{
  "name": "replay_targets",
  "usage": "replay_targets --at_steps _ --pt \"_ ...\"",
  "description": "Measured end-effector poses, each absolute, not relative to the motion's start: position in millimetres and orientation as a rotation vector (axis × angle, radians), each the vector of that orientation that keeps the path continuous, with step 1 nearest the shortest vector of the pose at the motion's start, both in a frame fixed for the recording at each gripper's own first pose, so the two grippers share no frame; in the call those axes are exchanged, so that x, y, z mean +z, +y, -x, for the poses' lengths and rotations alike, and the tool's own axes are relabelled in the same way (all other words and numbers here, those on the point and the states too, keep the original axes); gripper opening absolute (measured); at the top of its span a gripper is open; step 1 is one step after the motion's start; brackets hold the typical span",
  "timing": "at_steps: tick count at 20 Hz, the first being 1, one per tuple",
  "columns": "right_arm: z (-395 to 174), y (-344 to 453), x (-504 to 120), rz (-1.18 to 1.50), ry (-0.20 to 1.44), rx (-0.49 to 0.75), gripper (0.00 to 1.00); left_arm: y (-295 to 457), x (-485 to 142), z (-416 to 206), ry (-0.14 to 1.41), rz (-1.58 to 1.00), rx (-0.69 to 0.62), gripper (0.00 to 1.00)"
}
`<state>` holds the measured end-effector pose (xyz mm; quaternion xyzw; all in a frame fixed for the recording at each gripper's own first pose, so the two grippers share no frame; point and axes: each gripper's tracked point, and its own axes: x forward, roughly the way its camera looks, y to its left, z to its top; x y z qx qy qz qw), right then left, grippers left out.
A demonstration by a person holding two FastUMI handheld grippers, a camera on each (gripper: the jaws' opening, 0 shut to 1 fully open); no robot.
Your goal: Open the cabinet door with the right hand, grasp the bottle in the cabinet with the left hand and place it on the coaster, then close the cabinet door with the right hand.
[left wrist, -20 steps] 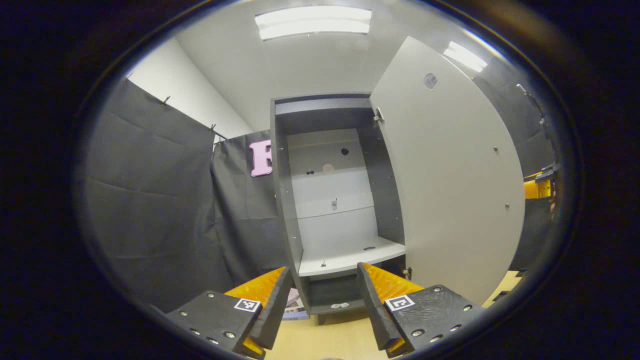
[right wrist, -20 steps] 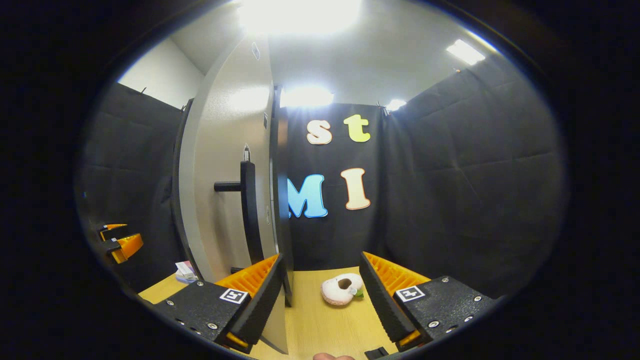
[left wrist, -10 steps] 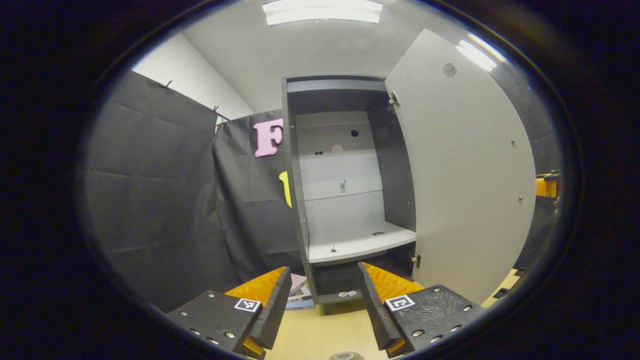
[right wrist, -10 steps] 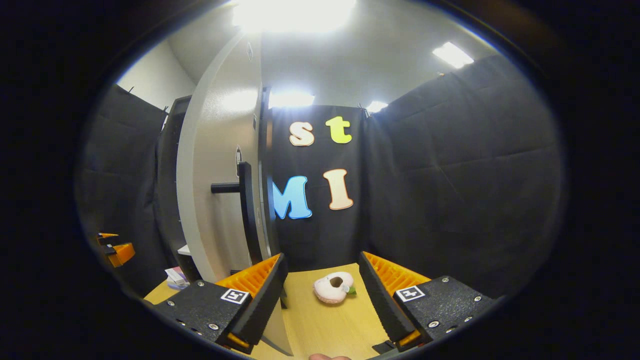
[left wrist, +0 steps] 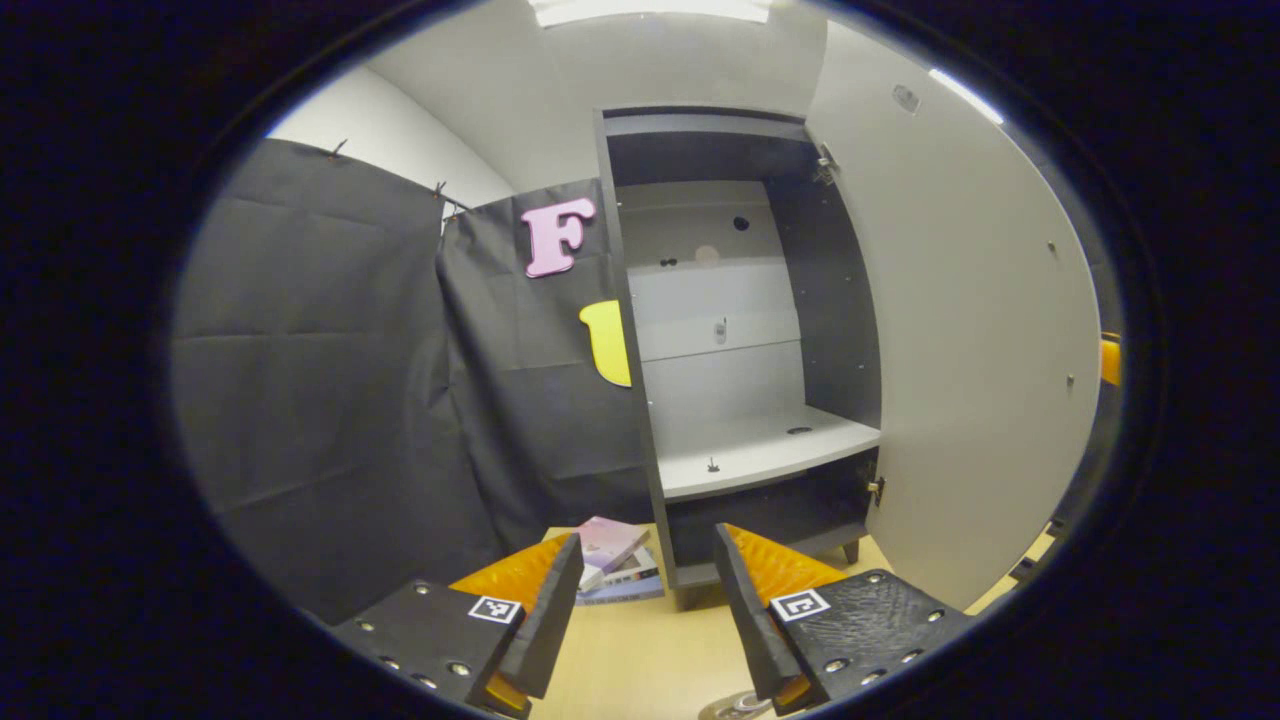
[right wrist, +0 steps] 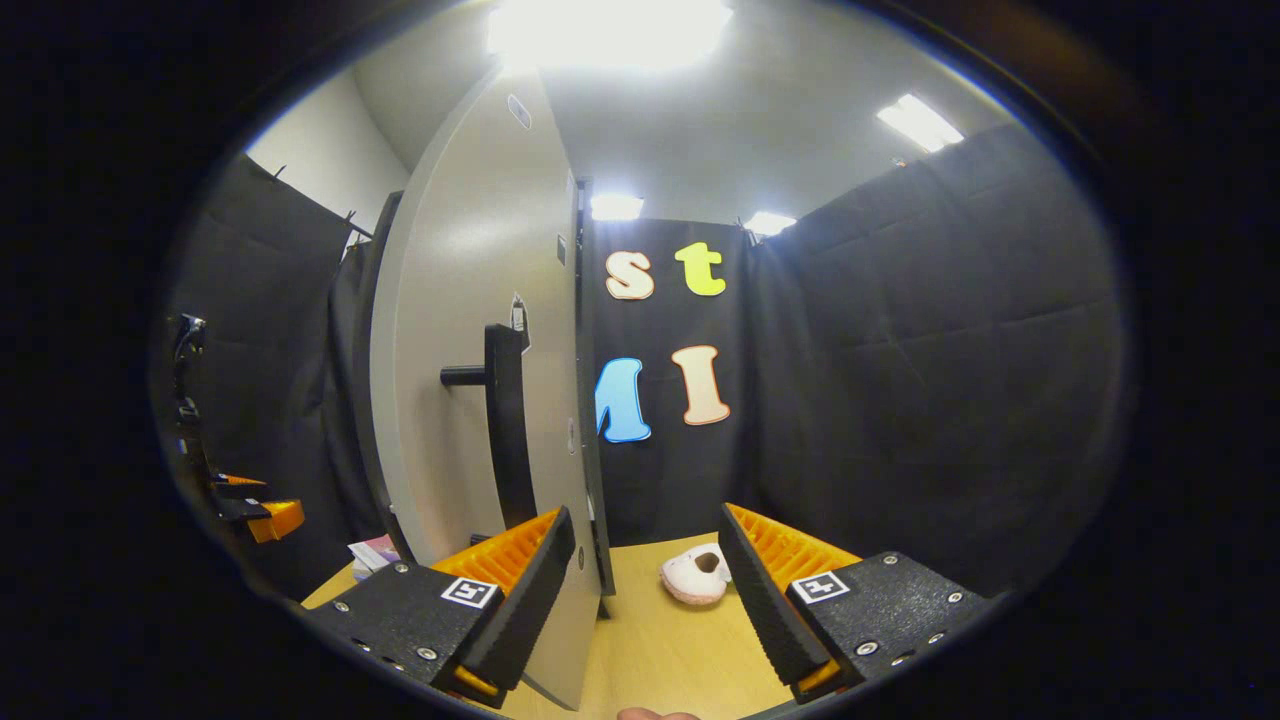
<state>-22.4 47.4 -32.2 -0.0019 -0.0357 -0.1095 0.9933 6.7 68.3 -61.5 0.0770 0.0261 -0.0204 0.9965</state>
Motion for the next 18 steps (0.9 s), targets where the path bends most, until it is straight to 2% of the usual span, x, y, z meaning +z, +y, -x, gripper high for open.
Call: replay_targets --at_steps 3,4,8,9,10,13,14,18 --pt "14.9 80.3 -33.1 0.009 -0.082 -0.186 0.90 73.5 -59.1 -11.3 0.041 -0.172 -0.073 0.75" --pt "11.8 90.4 -33.4 0.004 -0.085 -0.178 0.91 75.1 -59.4 -11.4 0.040 -0.171 -0.085 0.70" --pt "-5.7 124.8 -37.8 -0.039 -0.083 -0.134 0.91 85.5 -57.3 -7.2 0.038 -0.164 -0.101 0.70" --pt "-11.0 133.2 -38.7 -0.048 -0.078 -0.114 0.91 88.0 -54.9 -5.8 0.034 -0.161 -0.095 0.80" --pt "-16.1 141.1 -39.0 -0.056 -0.074 -0.090 0.91 91.5 -52.9 -4.9 0.034 -0.162 -0.085 0.75" --pt "-31.9 160.7 -41.6 -0.056 -0.059 -0.007 0.91 97.9 -51.5 -4.1 0.047 -0.153 -0.044 0.80" --pt "-36.7 165.8 -43.7 -0.048 -0.052 0.025 0.91 94.9 -50.3 -4.3 0.046 -0.140 -0.044 0.70" --pt "-54.8 197.5 -62.9 -0.027 0.026 0.130 0.92 82.1 -41.1 -1.3 0.031 -0.139 -0.050 0.70"
